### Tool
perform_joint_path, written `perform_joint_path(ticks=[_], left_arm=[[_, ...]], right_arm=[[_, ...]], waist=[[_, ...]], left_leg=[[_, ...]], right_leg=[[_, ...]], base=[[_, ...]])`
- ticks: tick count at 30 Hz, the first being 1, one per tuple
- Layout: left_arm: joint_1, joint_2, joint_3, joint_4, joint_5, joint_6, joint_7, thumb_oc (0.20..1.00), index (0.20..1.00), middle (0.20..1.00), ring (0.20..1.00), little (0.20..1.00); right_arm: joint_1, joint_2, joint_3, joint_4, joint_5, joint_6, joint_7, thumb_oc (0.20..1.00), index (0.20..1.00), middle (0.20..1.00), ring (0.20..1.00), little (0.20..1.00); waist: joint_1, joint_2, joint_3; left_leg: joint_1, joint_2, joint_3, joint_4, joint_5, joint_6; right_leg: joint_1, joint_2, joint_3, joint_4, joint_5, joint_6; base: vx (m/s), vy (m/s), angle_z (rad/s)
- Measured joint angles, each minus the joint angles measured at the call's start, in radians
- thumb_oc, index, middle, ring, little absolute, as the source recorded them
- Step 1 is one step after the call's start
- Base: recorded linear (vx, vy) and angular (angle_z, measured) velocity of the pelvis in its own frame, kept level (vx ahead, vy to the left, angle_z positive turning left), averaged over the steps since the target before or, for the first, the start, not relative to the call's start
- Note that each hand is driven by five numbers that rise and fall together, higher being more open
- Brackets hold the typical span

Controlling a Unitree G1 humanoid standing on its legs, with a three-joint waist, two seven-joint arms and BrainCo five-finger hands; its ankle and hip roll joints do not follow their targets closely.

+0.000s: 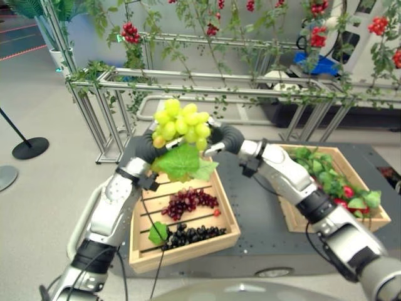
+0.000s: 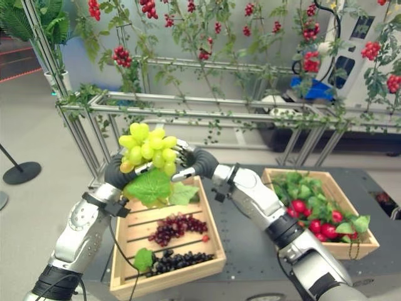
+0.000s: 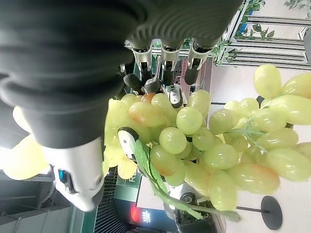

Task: Pick up the fruits from the basket on one side to the basket on the other side

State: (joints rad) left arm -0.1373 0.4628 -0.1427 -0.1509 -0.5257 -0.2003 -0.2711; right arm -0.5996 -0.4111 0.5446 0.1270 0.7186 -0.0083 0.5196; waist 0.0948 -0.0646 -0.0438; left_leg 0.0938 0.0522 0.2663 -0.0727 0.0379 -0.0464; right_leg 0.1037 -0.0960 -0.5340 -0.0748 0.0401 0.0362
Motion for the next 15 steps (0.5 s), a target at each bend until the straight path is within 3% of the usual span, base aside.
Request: perform_joint_path(ticks=[15], left_arm=[[0.0,-0.023,-0.033,0.018,-0.091,0.018,0.011,0.2,0.2,0.2,0.2,0.2]], right_arm=[[0.014,0.015,0.0,0.02,0.003,0.0,0.0,1.0,1.0,1.0,1.0,1.0]], waist=[[-0.009,-0.001,-0.017]], left_leg=[[-0.001,-0.001,0.003,0.0,0.0,0.0]], right_leg=[[-0.003,-0.001,0.003,0.001,0.0,0.0]], base=[[0.0,0.0,-0.01]])
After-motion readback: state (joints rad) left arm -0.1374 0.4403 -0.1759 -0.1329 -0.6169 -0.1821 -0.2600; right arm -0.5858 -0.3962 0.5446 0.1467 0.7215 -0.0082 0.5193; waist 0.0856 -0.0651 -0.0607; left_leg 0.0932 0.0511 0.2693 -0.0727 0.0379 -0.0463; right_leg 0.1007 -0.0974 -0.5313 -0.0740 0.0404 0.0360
